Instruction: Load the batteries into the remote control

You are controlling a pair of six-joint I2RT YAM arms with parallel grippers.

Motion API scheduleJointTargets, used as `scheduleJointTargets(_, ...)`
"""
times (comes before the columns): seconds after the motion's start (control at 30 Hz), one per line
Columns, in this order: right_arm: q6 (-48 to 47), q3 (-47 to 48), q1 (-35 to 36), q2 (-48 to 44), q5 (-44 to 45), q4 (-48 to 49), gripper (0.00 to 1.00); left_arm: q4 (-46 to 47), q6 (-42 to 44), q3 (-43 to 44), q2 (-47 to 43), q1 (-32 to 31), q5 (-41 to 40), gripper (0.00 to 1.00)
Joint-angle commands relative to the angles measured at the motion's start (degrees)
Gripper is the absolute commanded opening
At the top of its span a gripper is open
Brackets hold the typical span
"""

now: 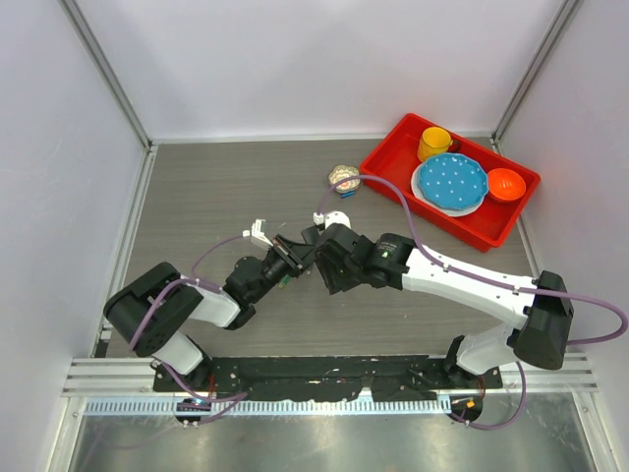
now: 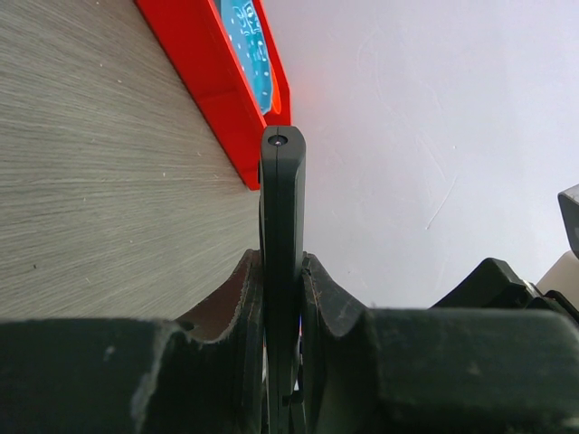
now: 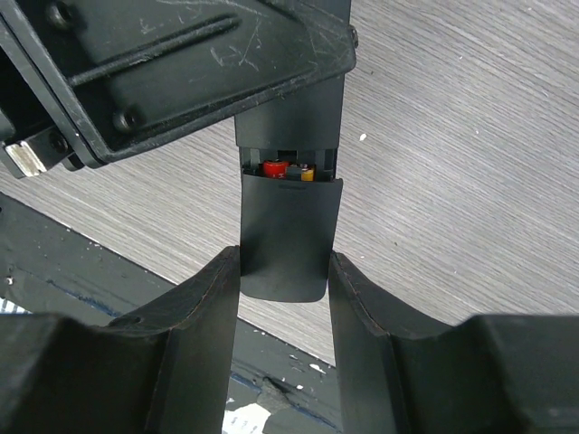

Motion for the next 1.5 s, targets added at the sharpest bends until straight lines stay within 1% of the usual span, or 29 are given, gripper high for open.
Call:
scheduleJointTargets(0.0,0.9,0.5,0.4,0.1,0.9,1.9,0.22,14.9,-0.4,-0.1,-2.1,-0.5,-1.6,0.0)
scheduleJointTargets(0.93,1.0,-1.9,0.4,-0.5,1.1,2.4,0.22,14.9,-1.3,-0.3,-3.7,-0.8,-0.6,0.0)
scheduleJointTargets(1.13,0.6,-1.5,0.4,-0.5,0.4,2.5,0.22,14.9,-1.5,0.1,-3.3,-0.9,-0.5,0.0)
scheduleJointTargets(1.17,0.5,-1.5,0.4,-0.5,0.4,2.5,0.22,14.9,-1.5,0.1,-3.3,-1.0,1.0,0.0)
scheduleJointTargets(1.27,0.5,-1.3,0.4,-0.4,0.4,2.5,0.23,14.9,-1.5,0.0,-3.3,-1.0,1.0,0.0)
scheduleJointTargets(1.47,0.5,-0.7,0.4,-0.2,0.6,2.5,0.26,14.9,-1.5,-0.1,-3.0,-1.0,1.3,0.0)
